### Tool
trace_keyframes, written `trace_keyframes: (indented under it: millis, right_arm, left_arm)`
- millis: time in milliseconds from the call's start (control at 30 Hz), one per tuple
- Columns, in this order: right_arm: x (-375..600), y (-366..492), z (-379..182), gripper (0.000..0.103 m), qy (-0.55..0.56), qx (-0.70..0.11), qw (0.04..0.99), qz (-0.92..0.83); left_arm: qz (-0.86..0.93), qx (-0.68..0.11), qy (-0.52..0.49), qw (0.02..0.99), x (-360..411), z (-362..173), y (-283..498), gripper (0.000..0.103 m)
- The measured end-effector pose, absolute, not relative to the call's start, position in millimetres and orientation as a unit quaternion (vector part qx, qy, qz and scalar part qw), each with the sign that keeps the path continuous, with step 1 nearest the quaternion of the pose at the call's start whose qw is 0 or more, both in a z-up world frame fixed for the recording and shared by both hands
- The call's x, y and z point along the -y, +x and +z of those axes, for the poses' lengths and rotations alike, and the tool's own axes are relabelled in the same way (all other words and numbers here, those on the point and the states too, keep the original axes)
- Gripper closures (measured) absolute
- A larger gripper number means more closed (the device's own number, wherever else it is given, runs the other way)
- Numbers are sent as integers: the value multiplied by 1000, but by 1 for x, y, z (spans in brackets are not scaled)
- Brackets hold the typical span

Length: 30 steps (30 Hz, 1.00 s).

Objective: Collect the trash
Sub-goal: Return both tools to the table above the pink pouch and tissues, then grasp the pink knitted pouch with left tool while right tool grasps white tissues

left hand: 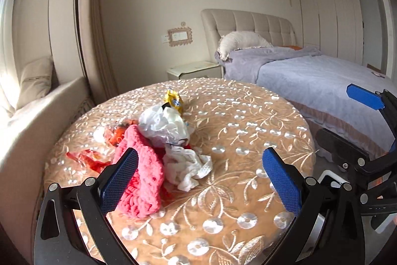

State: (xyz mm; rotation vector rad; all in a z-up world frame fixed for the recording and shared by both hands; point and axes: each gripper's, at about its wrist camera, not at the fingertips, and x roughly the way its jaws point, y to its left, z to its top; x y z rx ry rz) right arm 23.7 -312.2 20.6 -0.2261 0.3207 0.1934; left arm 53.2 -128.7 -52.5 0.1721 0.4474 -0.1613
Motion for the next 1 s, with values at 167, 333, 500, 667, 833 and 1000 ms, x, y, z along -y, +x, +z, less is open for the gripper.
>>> trace_keyframes:
  millis: [167,333,500,667,833,1000]
  right_arm:
    - [281,40,17,4,-127,-163,973,102]
    - [264,55,14,4,-130,-171,971,107]
    - [258,66,8,4,-136,-182,968,108]
    - [252,76,2,4,-141,-194,965,106]
    - [250,83,-3,4,-141,-202,963,107]
    - [246,89,-9,4,-139,-212,961,114]
  left_arm:
    - [-48,-242,74,966,93,-63,64,5]
    - [-37,-262,71,962,74,-78,83,5]
    - [-21,-278,74,958,69,-89,106,5]
    - [-20,-293,66,954,62,-95,126,5]
    - [-33,-325,56,943,57,-107,143,5]
    - [-52,-332,37,941,49,-112,150,12]
